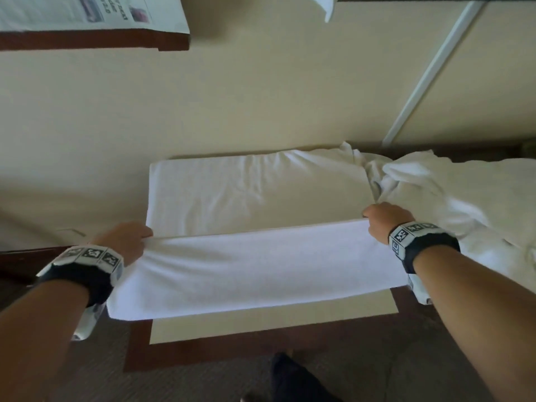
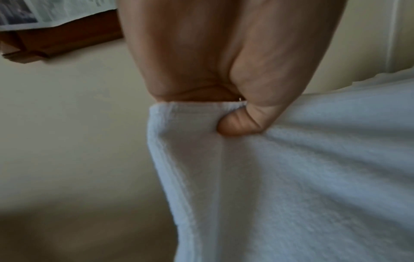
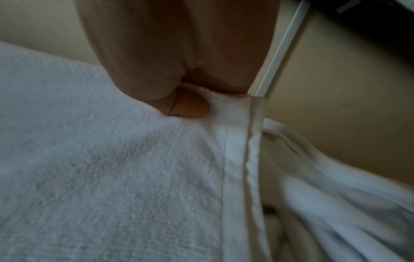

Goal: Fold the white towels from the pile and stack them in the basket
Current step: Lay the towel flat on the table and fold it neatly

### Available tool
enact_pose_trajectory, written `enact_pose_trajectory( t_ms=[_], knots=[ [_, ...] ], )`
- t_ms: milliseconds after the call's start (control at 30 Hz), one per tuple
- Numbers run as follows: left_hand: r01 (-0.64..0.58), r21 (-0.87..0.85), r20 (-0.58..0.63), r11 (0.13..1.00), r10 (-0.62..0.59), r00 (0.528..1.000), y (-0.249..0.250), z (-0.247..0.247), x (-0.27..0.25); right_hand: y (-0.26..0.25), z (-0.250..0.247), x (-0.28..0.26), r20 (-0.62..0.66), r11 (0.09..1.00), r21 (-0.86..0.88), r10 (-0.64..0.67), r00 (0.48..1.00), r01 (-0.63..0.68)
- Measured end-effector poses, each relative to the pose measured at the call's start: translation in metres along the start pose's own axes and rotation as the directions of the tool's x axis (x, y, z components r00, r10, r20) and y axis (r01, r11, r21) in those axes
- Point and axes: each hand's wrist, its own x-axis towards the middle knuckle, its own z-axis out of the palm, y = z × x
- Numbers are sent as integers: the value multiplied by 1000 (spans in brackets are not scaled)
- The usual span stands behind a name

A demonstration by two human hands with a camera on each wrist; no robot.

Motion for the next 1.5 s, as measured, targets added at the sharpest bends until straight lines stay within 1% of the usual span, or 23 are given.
enact_pose_trajectory(
  t_ms=[100,167,233,267,300,333,367,433,467,533,600,633,700,800,967,1067,1167,1267,1400,1500],
  knots=[
    [33,-60,-6,998,-34,999,0,-22,32,-1,-16,42,-37,1000,15,6,999,-5],
    [37,-123,-103,992,-50,993,3,-36,46,-2,-24,65,-83,1000,23,6,997,-4],
    [67,-216,-211,974,-114,971,8,-41,53,-3,-25,81,-155,1000,-13,14,988,-17],
    [82,-231,-255,969,-142,957,12,-38,54,-4,-22,85,-192,999,-42,19,981,-27],
    [84,-209,-277,974,-142,950,18,-31,51,-5,-16,86,-223,998,-59,24,975,-38],
    [62,-167,-273,984,-106,956,27,-20,46,-8,-7,84,-243,998,-48,22,970,-35],
    [14,-152,-250,988,-52,967,35,-4,41,-12,4,80,-259,1000,-22,5,966,-11],
    [-50,-195,-157,979,19,987,50,32,27,-23,32,63,-257,997,29,-58,965,68],
    [-56,-228,-111,972,31,993,56,50,18,-28,47,52,-233,994,60,-77,969,93],
    [-37,-275,-66,961,19,998,64,81,1,-37,77,29,-141,984,156,-61,988,83],
    [-40,-270,-81,962,19,997,67,99,-15,-38,104,13,-41,973,224,-39,998,48],
    [-48,-261,-95,964,24,995,67,105,-23,-37,114,6,-26,972,230,-35,999,41],
    [-55,-249,-113,967,27,993,65,113,-39,-36,124,-10,-37,971,235,-33,999,40],
    [-68,-235,-162,970,30,986,63,118,-67,-37,126,-35,-46,968,250,-23,999,33],
    [-120,-102,-218,988,96,971,63,119,-107,-39,122,-74,-74,985,172,13,997,0],
    [-95,-34,-234,995,85,969,64,117,-115,-38,111,-82,-16,991,134,13,1000,-11],
    [-84,-36,-173,996,76,982,66,103,-107,-35,98,-77,78,994,104,22,997,-31],
    [-96,-47,-135,994,89,987,68,79,-83,-34,78,-56,100,997,69,11,995,-18],
    [-135,-67,-86,989,129,988,76,40,-28,-35,44,-9,39,997,54,-63,997,61],
    [-149,-58,-96,987,143,985,85,11,21,-35,21,35,-29,994,37,-99,995,100]
  ],
)
